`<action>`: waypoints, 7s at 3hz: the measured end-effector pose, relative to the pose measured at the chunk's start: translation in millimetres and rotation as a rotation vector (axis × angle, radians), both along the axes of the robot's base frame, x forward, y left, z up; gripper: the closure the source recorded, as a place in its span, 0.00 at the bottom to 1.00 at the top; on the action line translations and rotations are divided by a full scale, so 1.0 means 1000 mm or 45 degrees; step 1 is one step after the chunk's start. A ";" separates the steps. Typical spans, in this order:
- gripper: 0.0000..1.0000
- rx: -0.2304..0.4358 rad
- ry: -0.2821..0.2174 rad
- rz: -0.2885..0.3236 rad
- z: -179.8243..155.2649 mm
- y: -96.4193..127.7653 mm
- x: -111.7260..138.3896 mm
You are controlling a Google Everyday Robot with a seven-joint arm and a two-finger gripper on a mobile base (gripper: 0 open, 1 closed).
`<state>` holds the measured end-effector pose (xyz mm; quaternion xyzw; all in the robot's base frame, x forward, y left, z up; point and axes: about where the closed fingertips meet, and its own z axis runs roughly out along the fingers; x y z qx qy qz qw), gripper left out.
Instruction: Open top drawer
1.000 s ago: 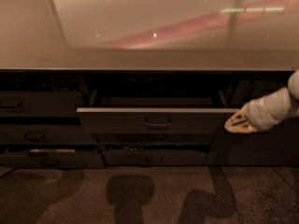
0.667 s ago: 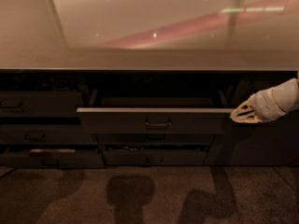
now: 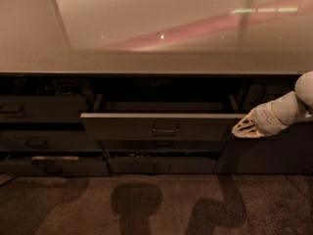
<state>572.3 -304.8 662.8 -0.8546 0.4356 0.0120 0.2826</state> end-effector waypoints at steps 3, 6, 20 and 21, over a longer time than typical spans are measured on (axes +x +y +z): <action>1.00 0.016 -0.054 -0.046 0.069 0.067 0.032; 1.00 -0.178 0.075 -0.188 0.047 0.061 0.088; 0.00 -0.243 0.036 -0.232 -0.019 0.054 -0.076; 0.00 -0.317 -0.038 -0.140 -0.030 0.061 -0.110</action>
Offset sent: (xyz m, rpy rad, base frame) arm 0.0487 0.0687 0.0597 0.0190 -0.0128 -0.0468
